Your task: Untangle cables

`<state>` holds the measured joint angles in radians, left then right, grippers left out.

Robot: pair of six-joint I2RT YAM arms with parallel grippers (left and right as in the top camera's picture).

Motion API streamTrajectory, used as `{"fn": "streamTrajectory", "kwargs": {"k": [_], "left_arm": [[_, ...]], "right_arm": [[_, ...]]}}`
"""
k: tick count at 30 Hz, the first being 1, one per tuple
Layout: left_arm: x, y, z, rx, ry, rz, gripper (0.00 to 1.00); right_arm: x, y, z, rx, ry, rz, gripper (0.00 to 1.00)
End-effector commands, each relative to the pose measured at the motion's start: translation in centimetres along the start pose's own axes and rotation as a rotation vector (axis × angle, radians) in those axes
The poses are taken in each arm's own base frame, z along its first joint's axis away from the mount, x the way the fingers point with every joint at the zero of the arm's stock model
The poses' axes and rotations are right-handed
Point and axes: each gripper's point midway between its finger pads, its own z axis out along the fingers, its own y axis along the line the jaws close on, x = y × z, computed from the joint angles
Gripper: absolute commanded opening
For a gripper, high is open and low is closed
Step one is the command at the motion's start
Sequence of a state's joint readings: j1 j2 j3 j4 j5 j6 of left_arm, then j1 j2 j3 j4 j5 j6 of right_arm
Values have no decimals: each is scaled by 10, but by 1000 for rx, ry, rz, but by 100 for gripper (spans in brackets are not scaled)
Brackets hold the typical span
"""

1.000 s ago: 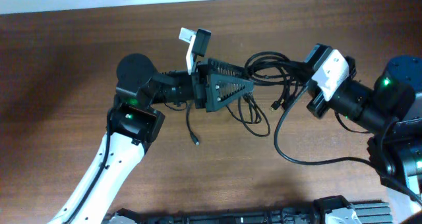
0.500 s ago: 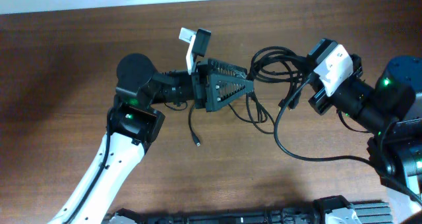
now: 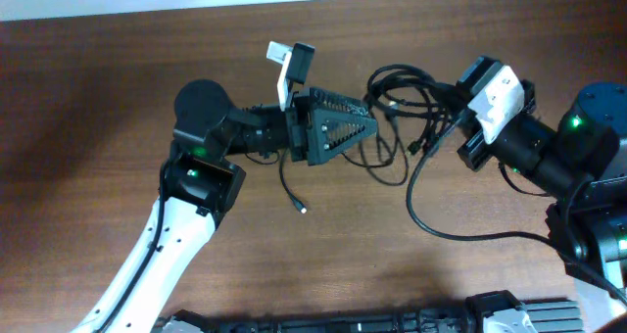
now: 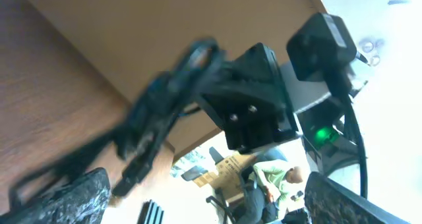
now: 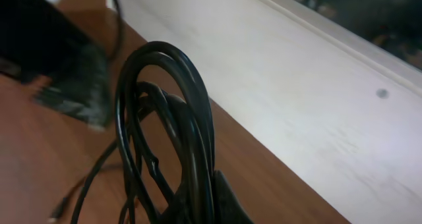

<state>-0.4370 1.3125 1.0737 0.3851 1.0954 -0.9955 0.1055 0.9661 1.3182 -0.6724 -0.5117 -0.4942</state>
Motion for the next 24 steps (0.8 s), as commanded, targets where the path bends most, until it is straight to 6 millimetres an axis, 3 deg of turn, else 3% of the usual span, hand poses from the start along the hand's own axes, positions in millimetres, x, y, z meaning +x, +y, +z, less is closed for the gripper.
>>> {"fn": "streamTrajectory", "kwargs": {"k": [1,8,15,19,24], "left_arm": [[-8,-7,3,-14,-48,27,94],[-9,-6,6,-23,-66,41,95],[-13,-8,6,-20,-80,58,70],[-17,-8,5,-28,-102,65,69],[-18,-7,6,-32,-110,65,62]], "right_arm": [[-18,19,-6,-109,-83,3,4],[-19,24,-6,-138,-93,6,4],[-11,26,-2,-154,-62,29,4],[-14,33,-2,-203,-83,33,4],[-12,35,0,-217,-76,43,4]]}}
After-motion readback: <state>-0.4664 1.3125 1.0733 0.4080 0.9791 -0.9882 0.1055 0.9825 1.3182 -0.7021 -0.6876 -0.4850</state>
